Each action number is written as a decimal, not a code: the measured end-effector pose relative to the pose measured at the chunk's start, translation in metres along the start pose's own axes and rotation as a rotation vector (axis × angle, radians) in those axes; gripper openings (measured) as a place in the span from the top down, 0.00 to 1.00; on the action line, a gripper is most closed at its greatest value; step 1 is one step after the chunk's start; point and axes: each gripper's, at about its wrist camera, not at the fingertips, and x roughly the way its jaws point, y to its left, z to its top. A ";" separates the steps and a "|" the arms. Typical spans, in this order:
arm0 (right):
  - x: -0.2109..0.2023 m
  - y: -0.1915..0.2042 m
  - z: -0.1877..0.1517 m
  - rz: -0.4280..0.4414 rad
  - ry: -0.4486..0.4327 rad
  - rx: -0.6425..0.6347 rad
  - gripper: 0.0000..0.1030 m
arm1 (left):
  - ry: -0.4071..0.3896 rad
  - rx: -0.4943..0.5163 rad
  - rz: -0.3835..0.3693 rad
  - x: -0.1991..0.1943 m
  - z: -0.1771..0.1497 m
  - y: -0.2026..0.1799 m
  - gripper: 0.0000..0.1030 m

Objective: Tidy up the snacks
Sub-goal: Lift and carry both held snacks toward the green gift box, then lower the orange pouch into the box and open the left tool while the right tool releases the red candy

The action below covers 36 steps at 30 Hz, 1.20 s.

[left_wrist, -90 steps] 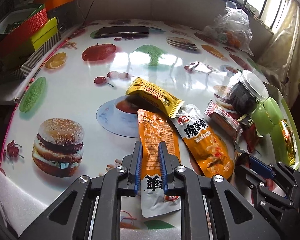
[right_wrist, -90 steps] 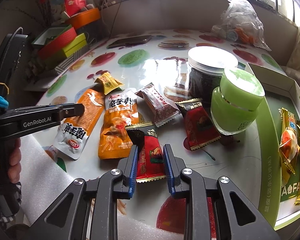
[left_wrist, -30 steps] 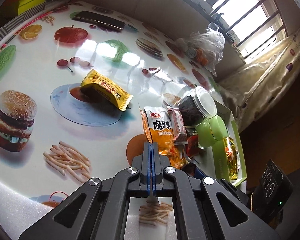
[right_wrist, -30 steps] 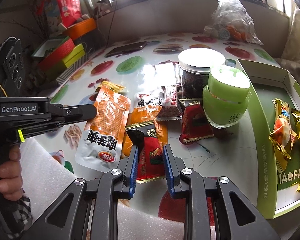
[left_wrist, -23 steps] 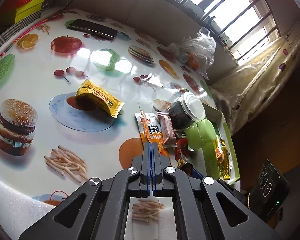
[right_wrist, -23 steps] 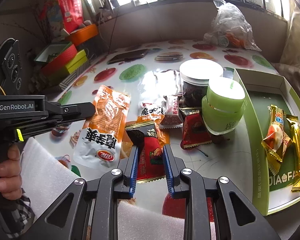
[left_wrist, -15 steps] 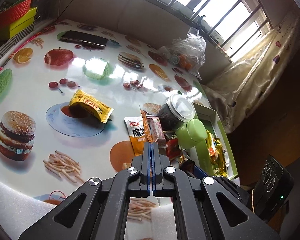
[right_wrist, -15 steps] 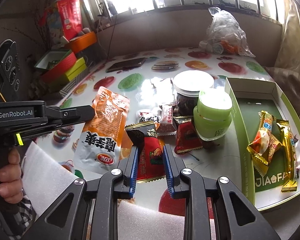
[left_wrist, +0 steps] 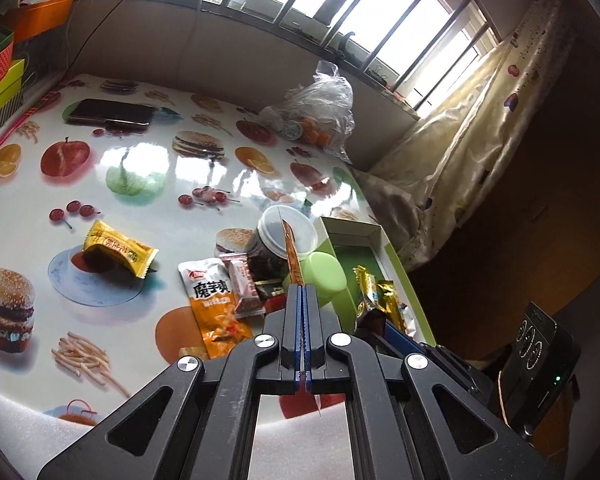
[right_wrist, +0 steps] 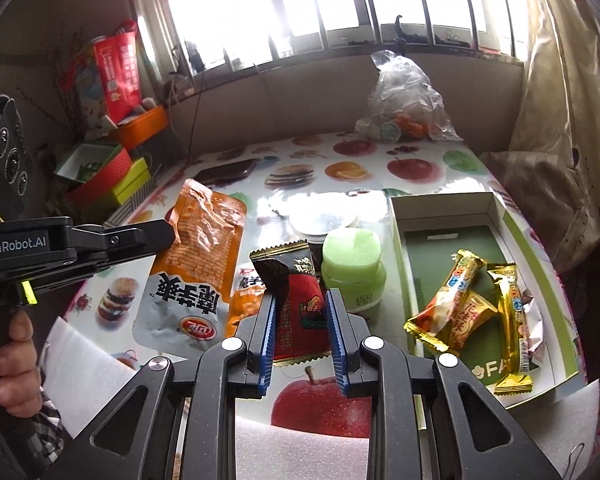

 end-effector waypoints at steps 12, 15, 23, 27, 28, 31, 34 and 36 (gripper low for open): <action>-0.018 -0.040 0.003 -0.084 -0.028 0.052 0.78 | 0.025 0.071 -0.068 0.028 0.010 -0.044 1.00; -0.021 -0.052 0.002 -0.104 -0.031 0.069 0.78 | 0.041 0.081 -0.083 0.038 0.012 -0.054 1.00; -0.027 -0.084 0.002 -0.157 -0.037 0.116 0.78 | 0.094 0.104 -0.127 0.068 0.013 -0.078 1.00; -0.027 -0.101 0.001 -0.184 -0.028 0.130 0.78 | 0.117 0.114 -0.140 0.084 0.014 -0.090 1.00; -0.026 -0.104 0.001 -0.190 -0.025 0.134 0.78 | 0.124 0.115 -0.144 0.088 0.014 -0.092 1.00; -0.025 -0.115 0.000 -0.202 -0.019 0.148 0.78 | 0.139 0.116 -0.164 0.098 0.015 -0.098 1.00; -0.022 -0.124 -0.002 -0.212 -0.009 0.159 0.78 | 0.157 0.119 -0.163 0.111 0.015 -0.103 1.00; -0.019 -0.128 -0.003 -0.219 -0.001 0.159 0.78 | 0.174 0.120 -0.163 0.120 0.014 -0.105 1.00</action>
